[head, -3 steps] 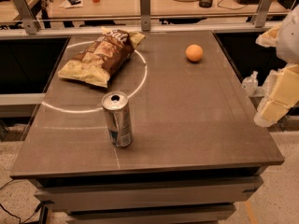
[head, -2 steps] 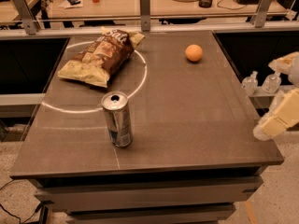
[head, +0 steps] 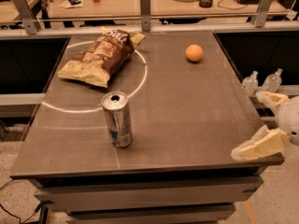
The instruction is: Move brown chip bag near orange
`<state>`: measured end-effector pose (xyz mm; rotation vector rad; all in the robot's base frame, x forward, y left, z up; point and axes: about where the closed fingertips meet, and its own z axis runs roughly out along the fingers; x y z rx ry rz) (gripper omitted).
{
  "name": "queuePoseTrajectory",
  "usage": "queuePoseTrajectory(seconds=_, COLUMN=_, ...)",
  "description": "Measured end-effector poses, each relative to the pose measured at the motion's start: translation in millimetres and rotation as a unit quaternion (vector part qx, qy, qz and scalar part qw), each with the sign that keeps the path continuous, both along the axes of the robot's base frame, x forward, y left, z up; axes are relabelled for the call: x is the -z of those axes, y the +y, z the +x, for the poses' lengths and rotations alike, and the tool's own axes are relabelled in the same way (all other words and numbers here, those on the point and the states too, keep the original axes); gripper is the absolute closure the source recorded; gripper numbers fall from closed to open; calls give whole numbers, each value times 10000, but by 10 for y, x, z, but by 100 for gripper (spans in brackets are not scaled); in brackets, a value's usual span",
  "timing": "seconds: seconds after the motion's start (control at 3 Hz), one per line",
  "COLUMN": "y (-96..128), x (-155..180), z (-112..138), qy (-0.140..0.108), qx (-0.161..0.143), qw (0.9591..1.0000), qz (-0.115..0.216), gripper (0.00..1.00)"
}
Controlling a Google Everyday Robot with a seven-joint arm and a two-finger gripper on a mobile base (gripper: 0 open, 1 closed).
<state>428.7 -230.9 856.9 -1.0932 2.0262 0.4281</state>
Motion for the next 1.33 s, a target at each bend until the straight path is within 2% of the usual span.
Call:
queuePoseTrajectory(seconds=0.33, y=109, x=-104, z=-37, qy=-649, qx=261, qw=9932, qz=929, gripper=0)
queuePoseTrajectory(seconds=0.67, y=-88, x=-330, z=-204, qy=-885, qx=1104, qw=9753, qz=1697, gripper=0)
queuePoseTrajectory(seconds=1.0, y=-300, x=-582, z=-342, qy=-750, qx=2141, qw=9438, qz=2403, gripper=0)
queuePoseTrajectory(seconds=1.33, y=-369, x=-704, z=-325, qy=-710, qx=2297, qw=9338, qz=2651, gripper=0)
